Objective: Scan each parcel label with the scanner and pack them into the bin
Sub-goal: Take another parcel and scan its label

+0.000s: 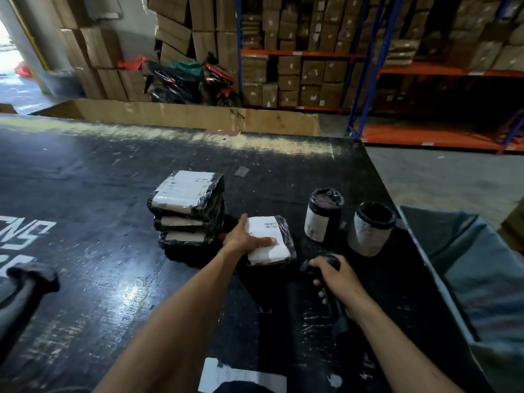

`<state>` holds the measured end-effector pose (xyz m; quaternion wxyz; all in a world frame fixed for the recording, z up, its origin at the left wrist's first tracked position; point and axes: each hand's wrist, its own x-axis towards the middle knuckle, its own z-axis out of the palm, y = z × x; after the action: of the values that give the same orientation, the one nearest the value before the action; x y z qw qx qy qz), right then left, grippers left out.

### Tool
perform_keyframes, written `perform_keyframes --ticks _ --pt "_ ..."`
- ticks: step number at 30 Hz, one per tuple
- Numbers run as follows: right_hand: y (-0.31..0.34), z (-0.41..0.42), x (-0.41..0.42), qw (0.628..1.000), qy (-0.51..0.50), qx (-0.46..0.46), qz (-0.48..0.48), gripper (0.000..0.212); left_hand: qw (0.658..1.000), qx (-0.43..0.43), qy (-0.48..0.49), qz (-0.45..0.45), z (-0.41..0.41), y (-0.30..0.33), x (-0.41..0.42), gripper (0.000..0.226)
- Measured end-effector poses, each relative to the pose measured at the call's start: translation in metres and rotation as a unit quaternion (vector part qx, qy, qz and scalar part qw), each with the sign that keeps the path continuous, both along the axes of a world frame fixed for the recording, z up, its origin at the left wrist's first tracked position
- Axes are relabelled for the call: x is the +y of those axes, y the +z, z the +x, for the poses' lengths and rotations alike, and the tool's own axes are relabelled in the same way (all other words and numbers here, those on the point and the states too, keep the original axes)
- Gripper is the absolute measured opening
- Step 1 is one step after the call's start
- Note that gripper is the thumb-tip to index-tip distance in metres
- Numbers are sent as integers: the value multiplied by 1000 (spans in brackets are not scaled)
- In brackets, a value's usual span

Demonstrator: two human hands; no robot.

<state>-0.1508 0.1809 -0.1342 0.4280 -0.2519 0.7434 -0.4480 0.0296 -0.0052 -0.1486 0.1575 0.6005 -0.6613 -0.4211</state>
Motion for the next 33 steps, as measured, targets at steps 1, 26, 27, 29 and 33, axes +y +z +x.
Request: perform_keyframes --ticks 1,26,27,29,33 --pt "6 -2 -3 1000 -8 -10 -23 38 1000 1 2 -22 1 1 2 122" --pt "72 21 -35 982 1 107 -153 51 956 174 20 -235 16 4 43 79" --pt "70 22 -34 983 -5 106 -152 51 955 175 28 -239 16 5 42 79" --pt "63 24 -32 985 -13 102 -142 53 952 175 47 -246 16 10 39 79" --pt "37 27 -21 991 8 124 -59 54 942 207 87 -249 15 26 30 76"
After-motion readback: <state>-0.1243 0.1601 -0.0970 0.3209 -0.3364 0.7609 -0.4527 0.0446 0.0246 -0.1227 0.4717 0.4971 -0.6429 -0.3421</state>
